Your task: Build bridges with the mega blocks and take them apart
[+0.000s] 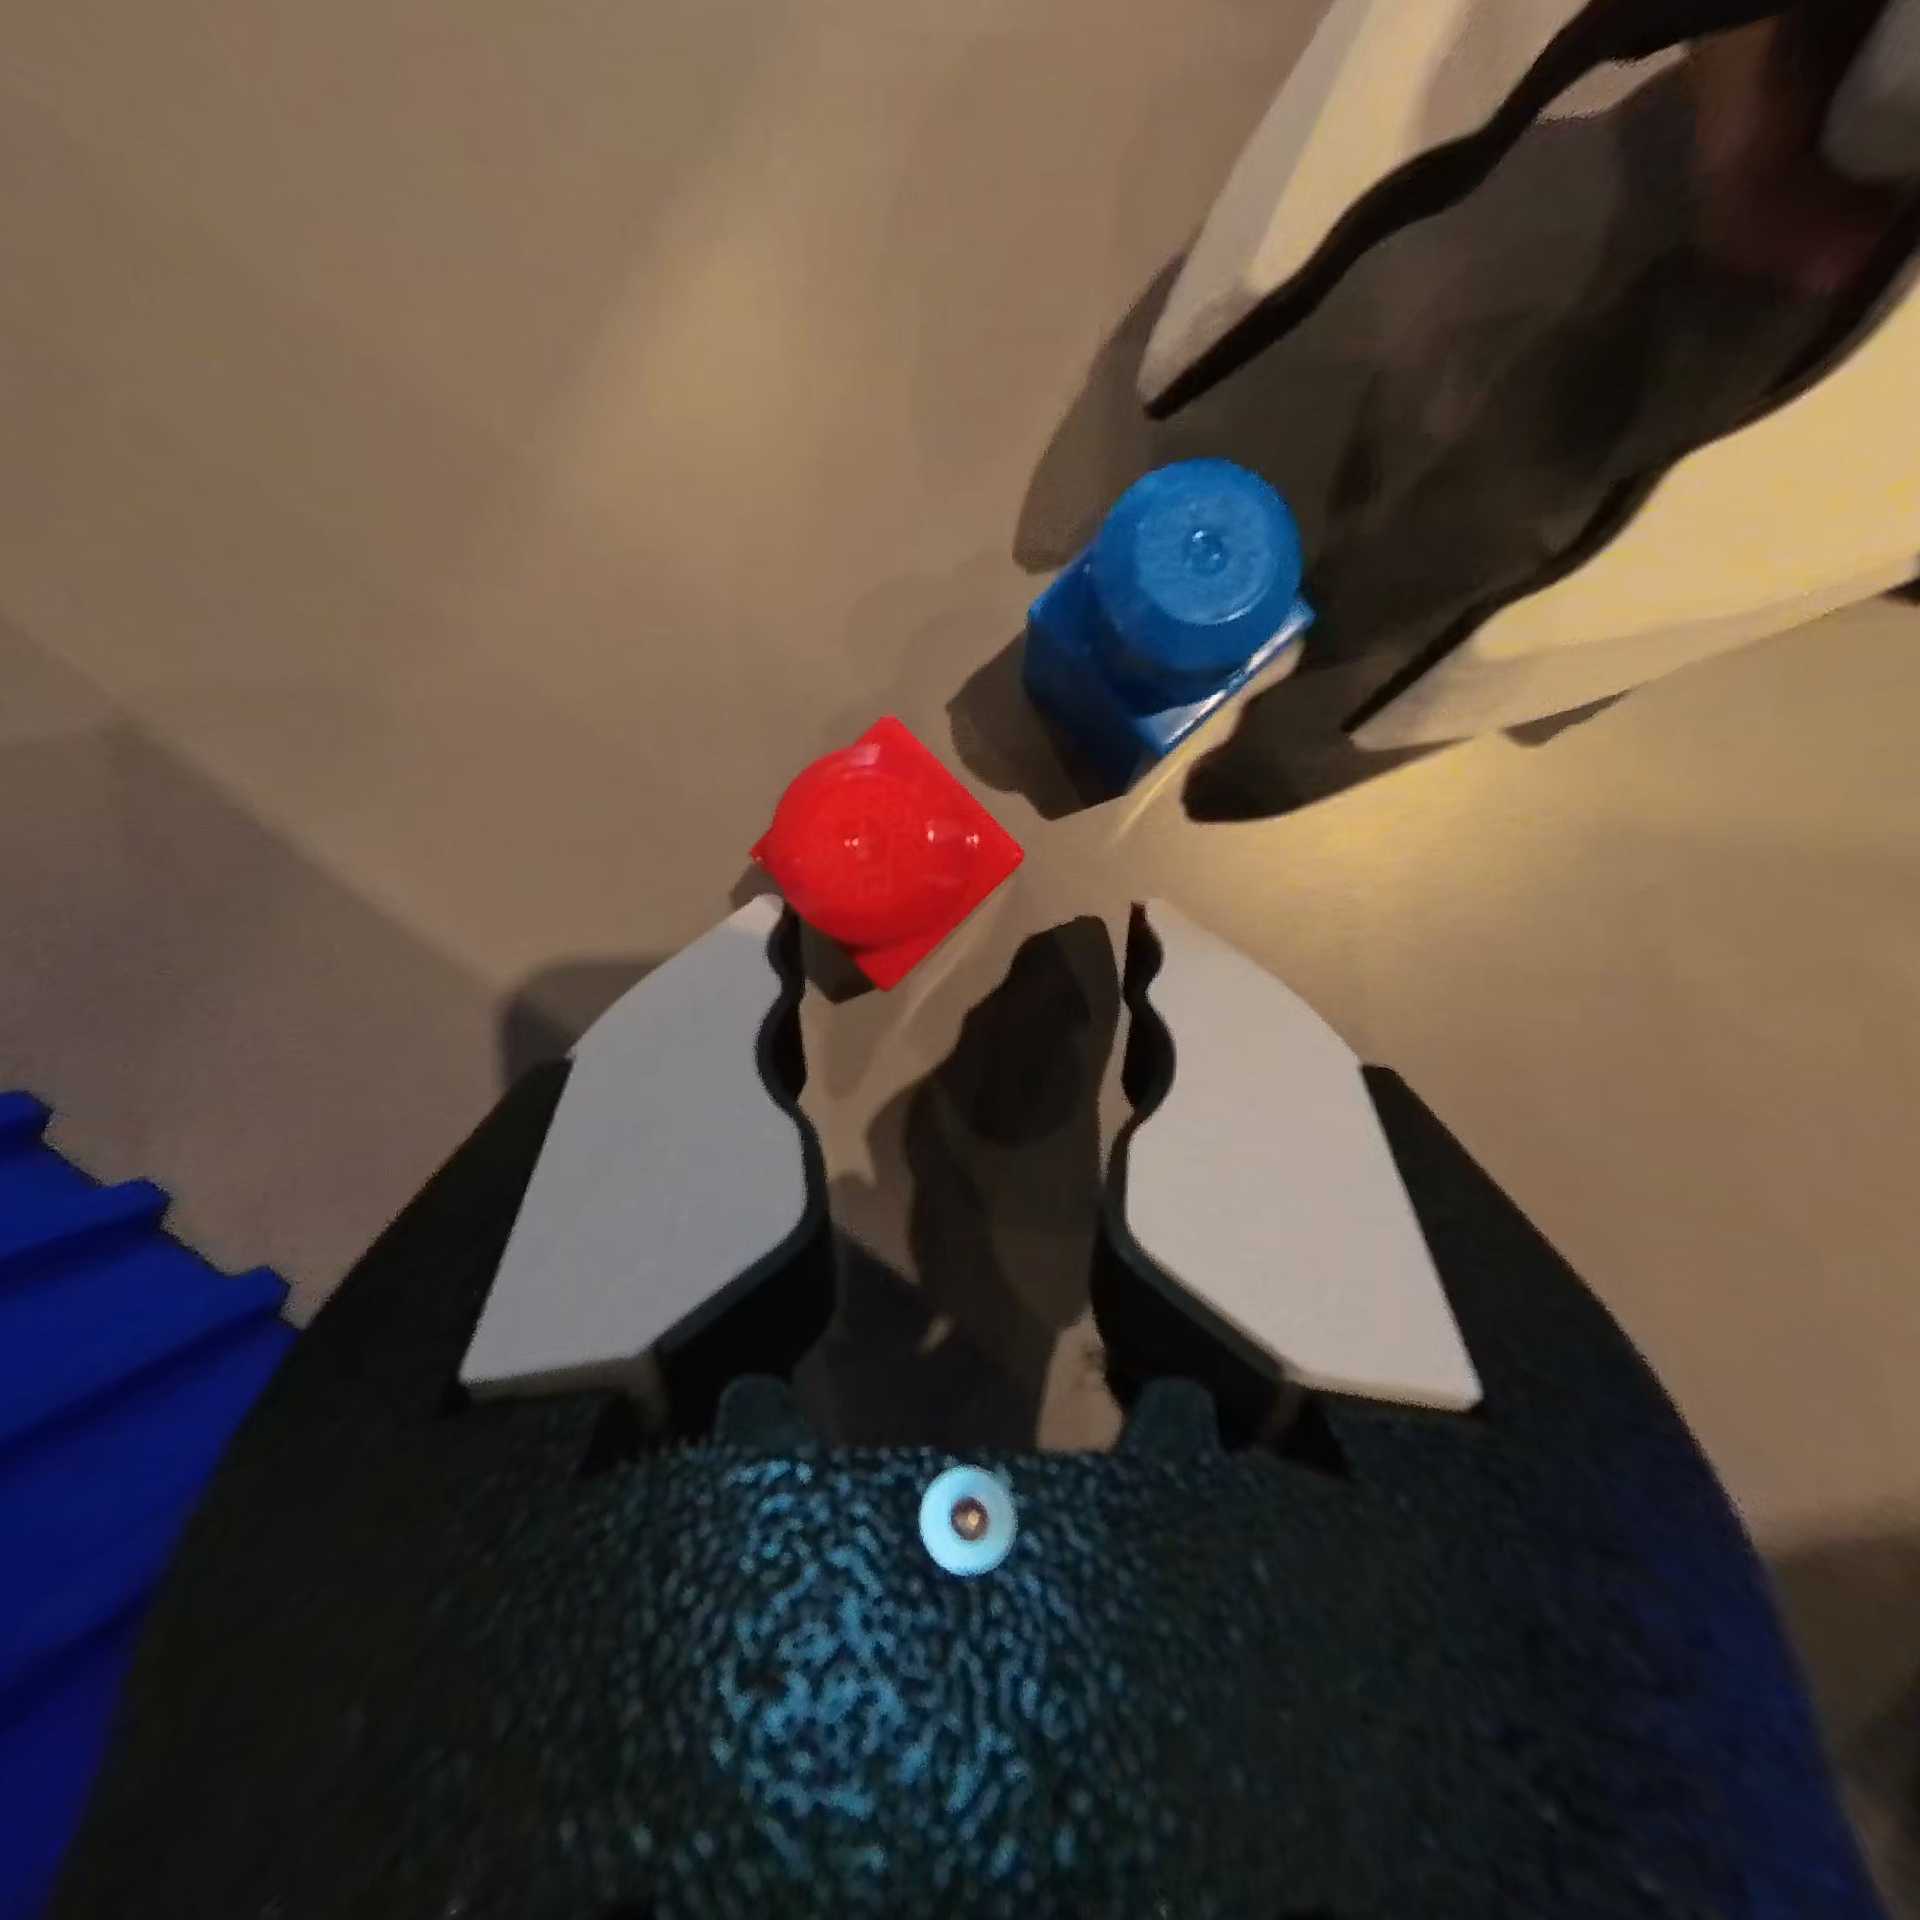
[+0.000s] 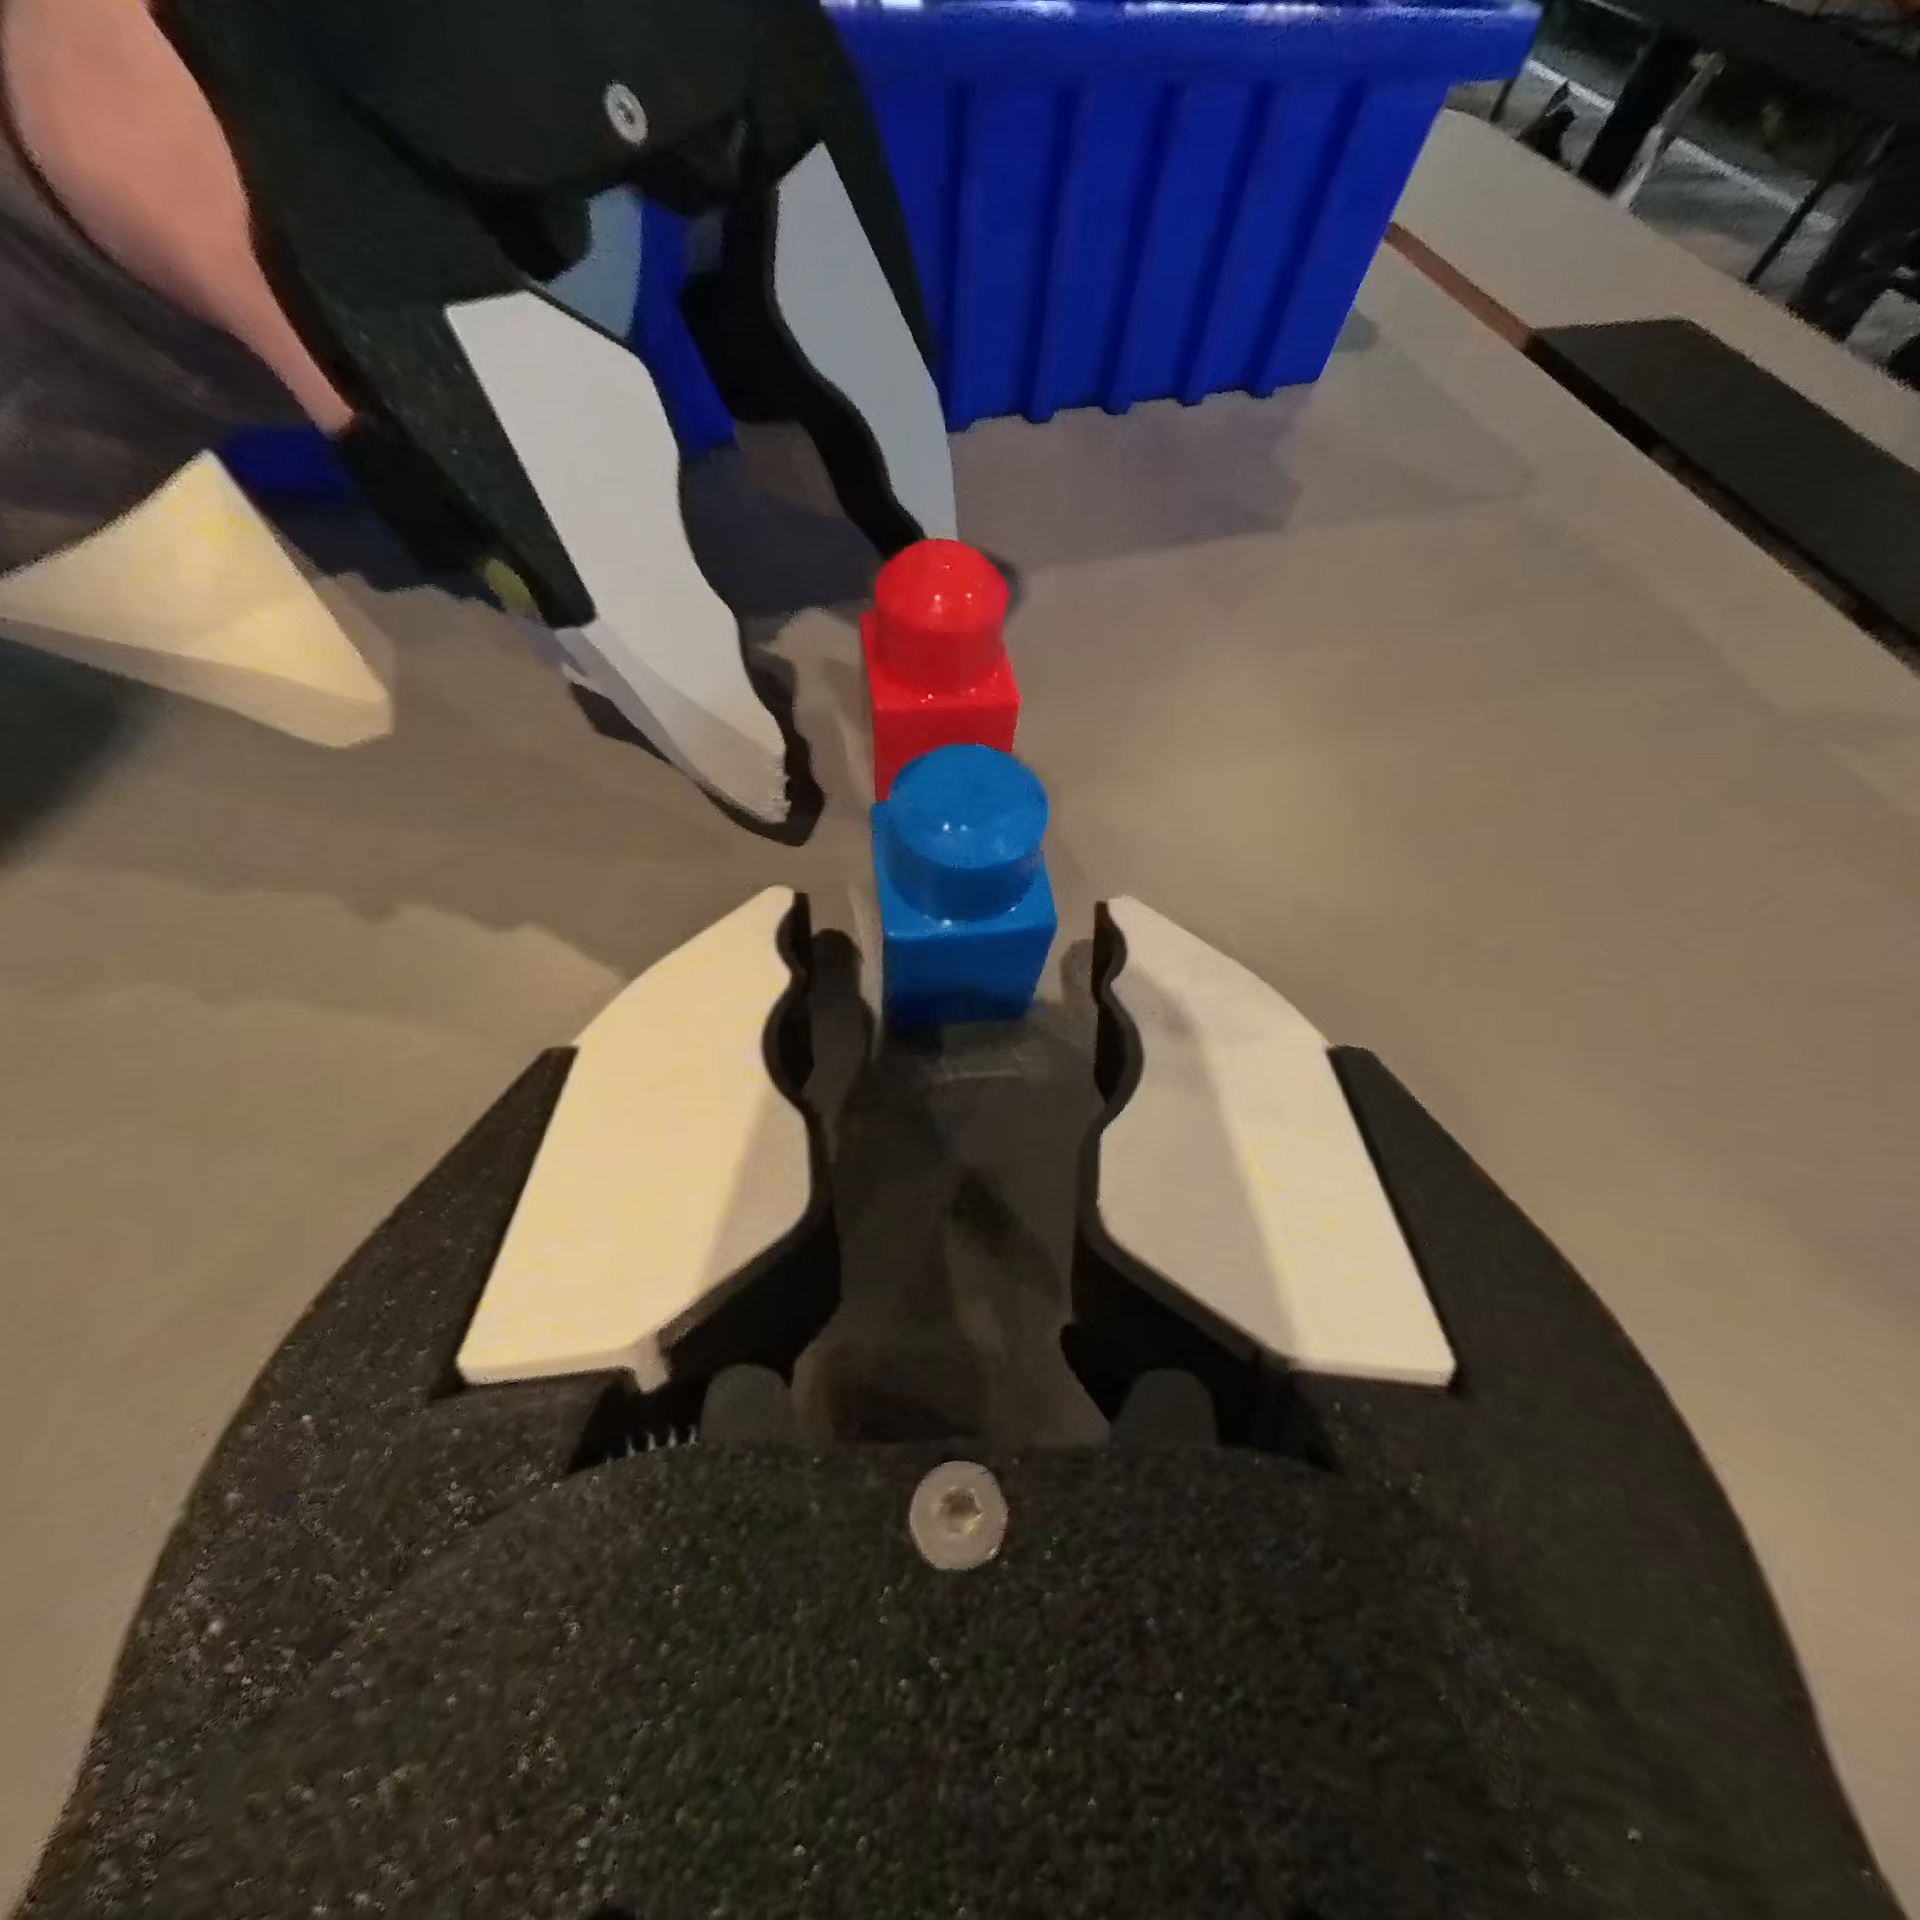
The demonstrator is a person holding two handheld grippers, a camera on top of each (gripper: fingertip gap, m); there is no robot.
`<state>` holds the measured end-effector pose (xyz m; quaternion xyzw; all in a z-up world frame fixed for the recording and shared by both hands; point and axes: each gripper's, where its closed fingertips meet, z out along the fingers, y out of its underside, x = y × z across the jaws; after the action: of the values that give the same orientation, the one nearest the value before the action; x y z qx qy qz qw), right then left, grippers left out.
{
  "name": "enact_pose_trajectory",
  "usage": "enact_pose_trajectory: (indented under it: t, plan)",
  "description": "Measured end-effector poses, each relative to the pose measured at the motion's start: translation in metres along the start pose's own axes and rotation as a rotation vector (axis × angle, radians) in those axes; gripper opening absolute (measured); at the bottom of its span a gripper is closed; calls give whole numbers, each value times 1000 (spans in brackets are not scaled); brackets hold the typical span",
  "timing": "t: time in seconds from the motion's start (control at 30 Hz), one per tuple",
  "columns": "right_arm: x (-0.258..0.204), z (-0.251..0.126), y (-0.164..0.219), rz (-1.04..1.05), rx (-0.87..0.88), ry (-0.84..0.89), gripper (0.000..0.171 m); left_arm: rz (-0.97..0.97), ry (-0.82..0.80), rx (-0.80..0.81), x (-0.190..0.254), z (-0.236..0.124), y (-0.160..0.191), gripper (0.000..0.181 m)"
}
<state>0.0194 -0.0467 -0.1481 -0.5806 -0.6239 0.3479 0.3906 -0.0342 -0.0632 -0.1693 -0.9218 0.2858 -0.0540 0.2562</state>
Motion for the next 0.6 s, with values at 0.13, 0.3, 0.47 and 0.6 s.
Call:
enact_pose_trajectory:
  t: [0.13, 0.3, 0.47, 0.6]
  plan:
    - [-3, 9, 5, -44, -56, 4, 46, 0, 3, -11, 4, 0, 6, 62]
    - [-1, 11, 8, -61, -85, 18, 36, -7, 34, 20, 10, -3, 8, 62]
    - [2, 11, 9, -48, -89, 13, 36, 0, 50, 26, 13, -1, 6, 61]
    - [3, 13, 8, -74, -85, -18, 36, 11, 62, 28, 16, 1, 4, 61]
